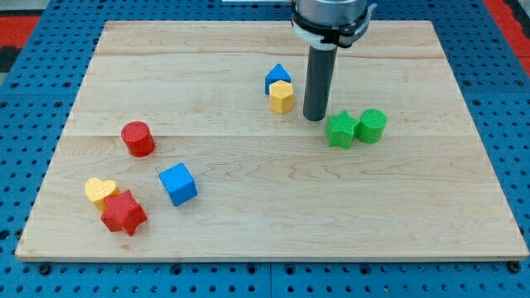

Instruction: Move the yellow hexagon slightly towards the left side of the board

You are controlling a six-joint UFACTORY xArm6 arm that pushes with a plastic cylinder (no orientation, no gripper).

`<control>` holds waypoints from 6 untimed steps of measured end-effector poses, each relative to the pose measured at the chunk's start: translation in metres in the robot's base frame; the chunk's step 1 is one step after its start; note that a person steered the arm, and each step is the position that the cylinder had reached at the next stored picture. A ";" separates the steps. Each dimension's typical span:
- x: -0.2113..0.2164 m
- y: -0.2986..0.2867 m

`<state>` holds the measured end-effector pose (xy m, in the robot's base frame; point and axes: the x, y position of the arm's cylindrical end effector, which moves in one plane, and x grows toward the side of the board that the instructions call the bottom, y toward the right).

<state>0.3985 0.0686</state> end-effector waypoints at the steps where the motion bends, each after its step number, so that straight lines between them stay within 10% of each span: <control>1: -0.022 -0.009; 4: -0.022 -0.142; 6: 0.093 -0.112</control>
